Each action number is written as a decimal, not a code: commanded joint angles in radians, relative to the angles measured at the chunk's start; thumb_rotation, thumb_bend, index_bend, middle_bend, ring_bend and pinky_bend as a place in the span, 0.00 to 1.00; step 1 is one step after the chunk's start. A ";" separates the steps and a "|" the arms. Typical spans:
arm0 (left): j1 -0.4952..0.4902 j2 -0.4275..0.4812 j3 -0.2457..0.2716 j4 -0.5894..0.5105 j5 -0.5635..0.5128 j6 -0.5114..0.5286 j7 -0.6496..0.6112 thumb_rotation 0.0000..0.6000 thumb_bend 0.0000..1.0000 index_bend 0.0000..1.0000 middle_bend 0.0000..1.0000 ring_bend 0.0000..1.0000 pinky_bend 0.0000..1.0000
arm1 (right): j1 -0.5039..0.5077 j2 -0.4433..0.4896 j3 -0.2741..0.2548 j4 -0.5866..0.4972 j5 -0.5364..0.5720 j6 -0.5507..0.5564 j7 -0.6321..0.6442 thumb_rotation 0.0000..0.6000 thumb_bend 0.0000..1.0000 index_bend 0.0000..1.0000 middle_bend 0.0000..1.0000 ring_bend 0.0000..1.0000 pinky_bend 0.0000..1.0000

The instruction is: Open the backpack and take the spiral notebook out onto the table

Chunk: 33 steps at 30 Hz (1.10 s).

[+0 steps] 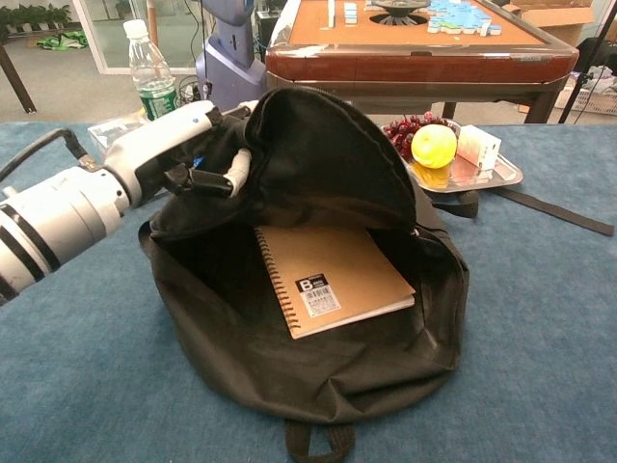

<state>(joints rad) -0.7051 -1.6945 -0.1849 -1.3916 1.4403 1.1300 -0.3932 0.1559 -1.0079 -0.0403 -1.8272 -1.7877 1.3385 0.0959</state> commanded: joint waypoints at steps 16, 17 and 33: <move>-0.006 0.009 -0.058 -0.104 -0.091 -0.018 0.109 1.00 0.69 0.58 0.04 0.00 0.05 | 0.235 -0.238 0.001 0.046 -0.026 -0.288 0.042 1.00 0.37 0.32 0.30 0.19 0.34; -0.006 0.008 -0.062 -0.107 -0.097 -0.020 0.112 1.00 0.69 0.58 0.04 0.00 0.05 | 0.249 -0.260 0.009 0.059 -0.018 -0.299 0.043 1.00 0.37 0.32 0.30 0.19 0.34; -0.006 -0.008 -0.091 -0.131 -0.160 -0.028 0.162 1.00 0.69 0.57 0.04 0.00 0.05 | 0.370 -0.547 0.095 0.323 0.081 -0.343 -0.038 1.00 0.27 0.32 0.32 0.19 0.34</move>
<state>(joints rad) -0.7112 -1.7022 -0.2751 -1.5225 1.2802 1.1022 -0.2319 0.5105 -1.5313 0.0455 -1.5286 -1.7194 1.0013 0.0722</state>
